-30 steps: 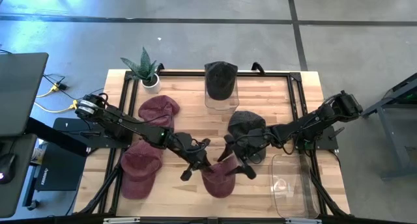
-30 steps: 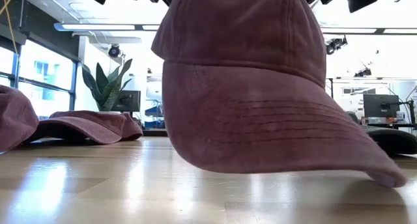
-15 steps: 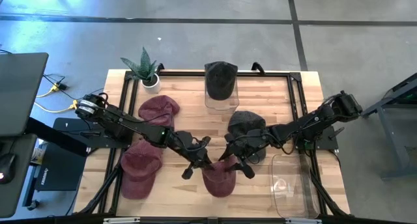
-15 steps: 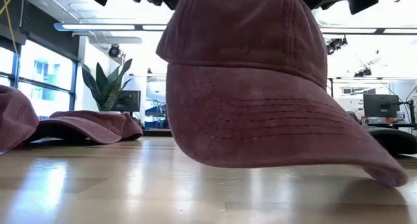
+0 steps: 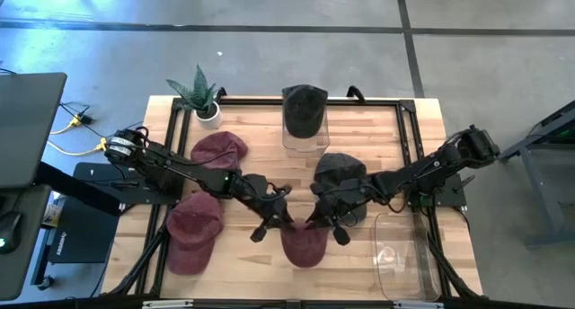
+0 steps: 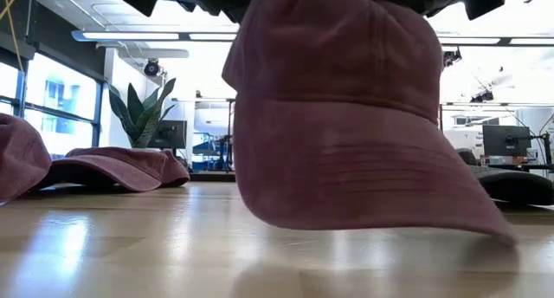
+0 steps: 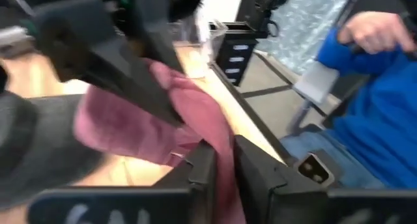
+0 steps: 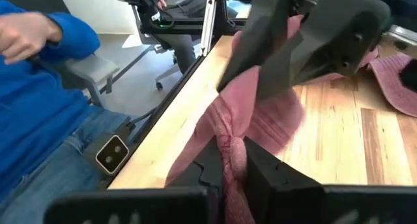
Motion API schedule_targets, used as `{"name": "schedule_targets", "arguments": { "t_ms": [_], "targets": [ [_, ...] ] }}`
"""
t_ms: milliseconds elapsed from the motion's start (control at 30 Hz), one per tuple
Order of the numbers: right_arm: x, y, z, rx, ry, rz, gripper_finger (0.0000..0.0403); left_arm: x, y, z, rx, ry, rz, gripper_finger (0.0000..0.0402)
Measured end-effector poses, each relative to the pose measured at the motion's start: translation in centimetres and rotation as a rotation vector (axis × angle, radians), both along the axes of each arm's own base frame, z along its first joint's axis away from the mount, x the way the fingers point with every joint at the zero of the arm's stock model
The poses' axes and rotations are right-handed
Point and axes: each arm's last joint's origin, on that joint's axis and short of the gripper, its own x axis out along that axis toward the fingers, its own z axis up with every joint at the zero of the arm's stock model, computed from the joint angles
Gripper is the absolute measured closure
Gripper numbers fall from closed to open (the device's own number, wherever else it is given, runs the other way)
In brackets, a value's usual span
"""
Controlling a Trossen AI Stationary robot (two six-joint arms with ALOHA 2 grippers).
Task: Pick & Place hat
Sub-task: Put the top right red cap into the bottom transparent bin
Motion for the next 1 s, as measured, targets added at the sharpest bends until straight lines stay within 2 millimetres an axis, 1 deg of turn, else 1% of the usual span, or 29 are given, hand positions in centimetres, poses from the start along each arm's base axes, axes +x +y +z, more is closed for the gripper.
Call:
{"name": "schedule_targets", "arguments": {
  "t_ms": [67,133,233,300,367,500,600,667,733,833,933,1000],
  "targets": [
    [-0.2,0.0,0.3,0.0,0.003,-0.005,0.037,-0.5,0.1,0.1,0.004,0.038,-0.015,0.0322],
    [-0.8,0.0,1.0,0.0,0.002,0.001,0.0365,-0.9,0.2,0.6,0.016,0.093,-0.017,0.0298],
    [-1.9,0.1,3.0,-0.023,0.023,0.01,0.038,-2.0,0.4,1.3,0.053,0.244,-0.014,0.0273],
    [-2.6,0.3,4.9,-0.064,0.049,0.01,0.0381,-2.0,0.5,2.0,0.063,0.308,0.005,0.0265],
    [-3.4,0.5,7.3,-0.098,0.076,-0.009,0.0381,-2.6,0.3,1.7,0.089,0.395,0.035,0.0264],
    [-5.2,0.9,11.6,-0.136,0.207,-0.107,0.0378,-3.2,-0.3,2.2,0.15,0.381,0.101,0.0263],
    [-6.8,1.3,14.1,-0.131,0.308,-0.178,0.0379,-3.4,-0.5,1.6,0.212,0.399,0.177,0.0263],
    [-7.9,1.7,15.7,-0.111,0.357,-0.193,0.038,-3.5,-0.9,1.6,0.238,0.384,0.209,0.0263],
    [-9.2,2.2,16.8,-0.094,0.407,-0.218,0.038,-3.5,-1.1,1.8,0.256,0.362,0.235,0.0263],
    [-10.9,3.3,18.3,-0.059,0.427,-0.232,0.0377,-3.6,-1.4,1.6,0.278,0.361,0.251,0.0263],
    [-12.8,4.6,19.0,-0.013,0.477,-0.214,0.0376,-3.5,-1.3,1.6,0.277,0.358,0.261,0.0263],
    [-14.0,5.6,18.9,-0.001,0.515,-0.21,0.038,-3.5,-1.3,1.6,0.275,0.359,0.268,0.0263]
  ]
}}
